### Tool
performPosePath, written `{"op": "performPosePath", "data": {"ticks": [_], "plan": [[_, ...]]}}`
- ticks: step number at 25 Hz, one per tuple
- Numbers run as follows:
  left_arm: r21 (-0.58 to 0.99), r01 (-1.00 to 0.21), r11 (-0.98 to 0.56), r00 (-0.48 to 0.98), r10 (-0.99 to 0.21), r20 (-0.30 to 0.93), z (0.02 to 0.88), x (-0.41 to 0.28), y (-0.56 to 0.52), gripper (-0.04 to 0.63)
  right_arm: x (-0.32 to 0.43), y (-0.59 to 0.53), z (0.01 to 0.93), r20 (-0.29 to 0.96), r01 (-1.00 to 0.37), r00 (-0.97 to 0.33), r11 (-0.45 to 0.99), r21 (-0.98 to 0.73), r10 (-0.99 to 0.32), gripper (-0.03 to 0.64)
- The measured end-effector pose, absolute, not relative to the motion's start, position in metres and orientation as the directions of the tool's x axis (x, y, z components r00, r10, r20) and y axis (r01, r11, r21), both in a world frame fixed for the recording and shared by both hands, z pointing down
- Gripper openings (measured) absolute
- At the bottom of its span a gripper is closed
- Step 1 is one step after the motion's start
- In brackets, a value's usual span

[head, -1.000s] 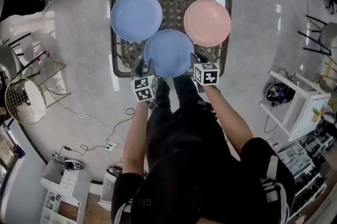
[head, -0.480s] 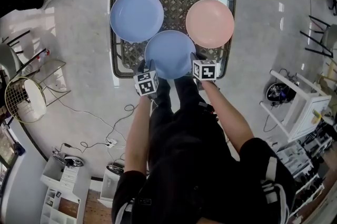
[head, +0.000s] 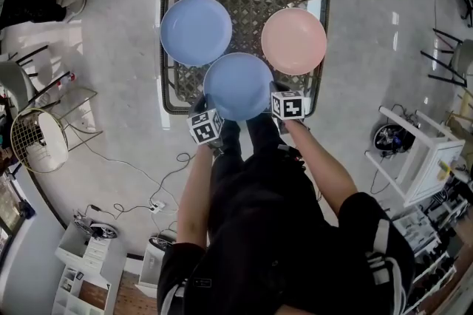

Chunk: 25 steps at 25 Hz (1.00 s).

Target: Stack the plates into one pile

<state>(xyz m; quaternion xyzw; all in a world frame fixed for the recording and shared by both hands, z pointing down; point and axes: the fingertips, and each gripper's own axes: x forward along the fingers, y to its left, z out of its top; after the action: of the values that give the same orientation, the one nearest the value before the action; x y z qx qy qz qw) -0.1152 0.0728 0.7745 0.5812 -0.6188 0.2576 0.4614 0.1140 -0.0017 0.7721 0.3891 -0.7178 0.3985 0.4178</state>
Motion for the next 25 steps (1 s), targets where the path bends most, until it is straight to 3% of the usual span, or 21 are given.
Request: {"op": "performPosePath", "data": {"ticks": [16, 25], "plan": [[0.145, -0.928, 0.342, -0.091, -0.588, 0.804, 0.682, -0.146, 0.040, 0.032, 0.070, -0.066, 0.702, 0.831, -0.768, -0.500, 0.568, -0.296, -0.243, 0.023], [0.129, -0.917, 0.377, -0.142, -0.613, 0.777, 0.667, -0.176, 0.004, 0.032, 0.029, -0.124, 0.680, 0.787, -0.749, -0.550, 0.582, -0.317, -0.279, 0.019]]}}
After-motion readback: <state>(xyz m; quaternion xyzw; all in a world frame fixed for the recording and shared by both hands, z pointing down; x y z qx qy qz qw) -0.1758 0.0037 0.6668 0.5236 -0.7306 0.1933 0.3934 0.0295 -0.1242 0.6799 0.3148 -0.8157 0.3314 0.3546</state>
